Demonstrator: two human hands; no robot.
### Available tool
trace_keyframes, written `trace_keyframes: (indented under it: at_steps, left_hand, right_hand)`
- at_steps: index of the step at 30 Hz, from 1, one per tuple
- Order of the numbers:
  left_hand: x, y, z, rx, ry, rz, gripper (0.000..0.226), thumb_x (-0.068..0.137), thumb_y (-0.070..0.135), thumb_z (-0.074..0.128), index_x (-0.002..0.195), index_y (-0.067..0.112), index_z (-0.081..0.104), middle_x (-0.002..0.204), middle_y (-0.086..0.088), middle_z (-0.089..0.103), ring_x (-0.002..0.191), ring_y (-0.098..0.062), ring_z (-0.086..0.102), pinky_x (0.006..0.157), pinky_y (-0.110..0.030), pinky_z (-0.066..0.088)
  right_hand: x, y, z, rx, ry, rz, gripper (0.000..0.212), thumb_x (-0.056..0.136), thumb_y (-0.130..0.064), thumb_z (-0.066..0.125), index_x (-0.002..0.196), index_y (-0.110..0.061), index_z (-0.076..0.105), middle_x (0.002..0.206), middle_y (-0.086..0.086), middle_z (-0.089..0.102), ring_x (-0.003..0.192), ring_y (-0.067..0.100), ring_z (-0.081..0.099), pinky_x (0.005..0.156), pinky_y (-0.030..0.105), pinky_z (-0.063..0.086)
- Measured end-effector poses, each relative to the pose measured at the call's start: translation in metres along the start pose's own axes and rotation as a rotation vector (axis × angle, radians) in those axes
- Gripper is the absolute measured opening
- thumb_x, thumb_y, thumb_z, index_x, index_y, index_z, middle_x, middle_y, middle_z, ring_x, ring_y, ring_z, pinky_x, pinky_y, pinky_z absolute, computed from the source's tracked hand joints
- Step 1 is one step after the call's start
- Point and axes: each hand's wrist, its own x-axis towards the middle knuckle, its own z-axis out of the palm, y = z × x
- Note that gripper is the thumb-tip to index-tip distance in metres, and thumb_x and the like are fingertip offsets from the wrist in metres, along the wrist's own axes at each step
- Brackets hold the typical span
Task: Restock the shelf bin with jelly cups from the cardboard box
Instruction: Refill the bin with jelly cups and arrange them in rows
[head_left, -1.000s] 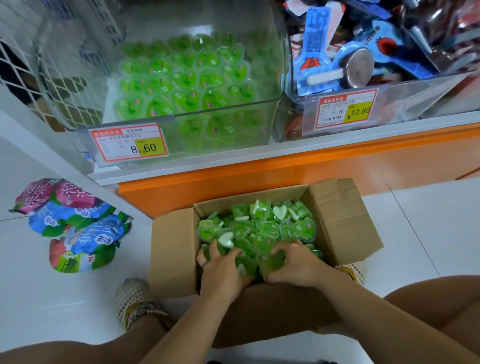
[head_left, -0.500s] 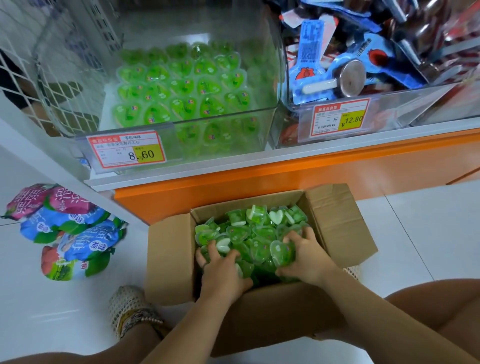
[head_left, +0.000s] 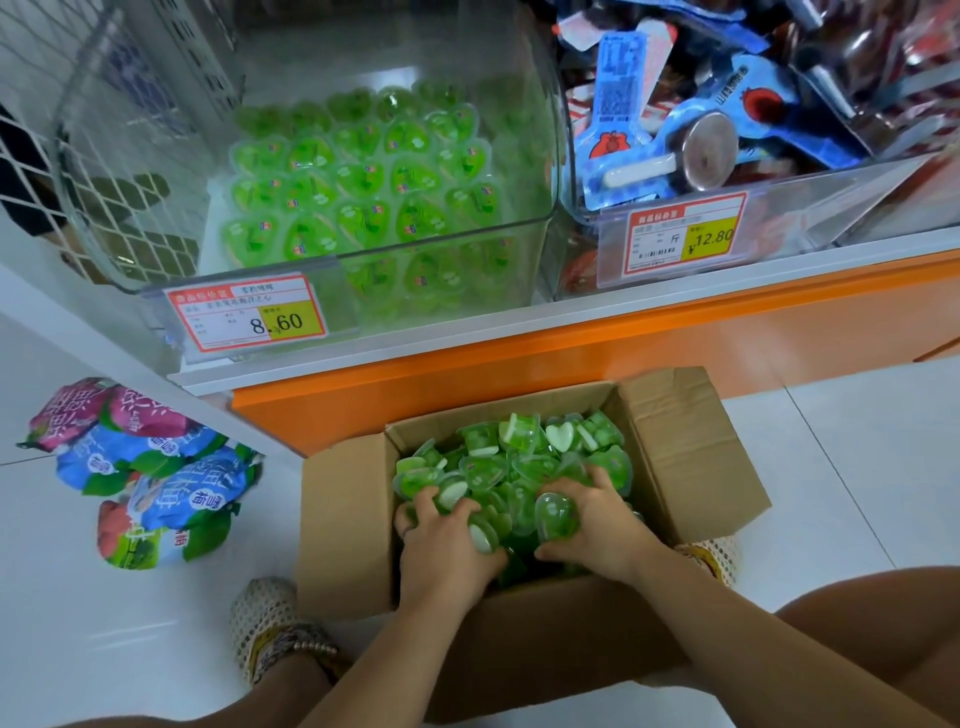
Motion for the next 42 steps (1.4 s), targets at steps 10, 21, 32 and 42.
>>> trace_keyframes:
  at_steps: [10, 21, 32, 42]
  left_hand:
    - [-0.015, -0.004, -0.002, 0.054, 0.086, 0.111, 0.057, 0.081, 0.044, 0.065, 0.133, 0.040, 0.042, 0.144, 0.001, 0.013, 0.132, -0.027, 0.028, 0.094, -0.028, 0.044]
    - [-0.018, 0.013, -0.045, -0.063, 0.253, 0.307, 0.055, 0.084, 0.042, 0.061, 0.134, 0.040, 0.038, 0.134, 0.014, 0.038, 0.120, -0.011, 0.046, 0.089, -0.027, 0.050]
    - [-0.104, 0.036, -0.180, -0.289, 0.470, 0.623, 0.049, 0.069, 0.045, 0.072, 0.114, 0.045, 0.052, 0.109, 0.023, 0.052, 0.101, 0.004, 0.051, 0.090, -0.007, 0.036]
    - [-0.087, 0.054, -0.313, -0.363, 0.653, 0.557, 0.045, 0.076, 0.030, 0.075, 0.116, 0.032, 0.055, 0.105, 0.008, 0.058, 0.095, -0.007, 0.052, 0.071, -0.012, 0.032]
  right_hand:
    - [-0.004, -0.002, -0.011, -0.034, 0.039, 0.006, 0.064, 0.071, -0.019, 0.081, 0.124, -0.035, 0.049, 0.143, 0.009, 0.015, 0.118, 0.030, 0.052, 0.102, 0.027, 0.042]
    - [-0.018, -0.020, -0.042, 0.000, 0.201, -0.126, 0.065, 0.068, -0.019, 0.083, 0.124, -0.032, 0.051, 0.123, 0.000, 0.026, 0.118, 0.020, 0.044, 0.104, 0.015, 0.026]
    - [-0.107, -0.113, -0.126, -0.074, 0.436, -0.551, 0.069, 0.053, -0.022, 0.091, 0.111, -0.034, 0.057, 0.105, -0.019, 0.038, 0.104, 0.009, 0.044, 0.084, -0.009, 0.020]
    - [-0.106, -0.233, -0.196, -0.160, 0.513, -0.725, 0.066, 0.058, -0.032, 0.087, 0.116, -0.035, 0.054, 0.125, 0.005, 0.050, 0.117, 0.014, 0.037, 0.087, 0.011, 0.026]
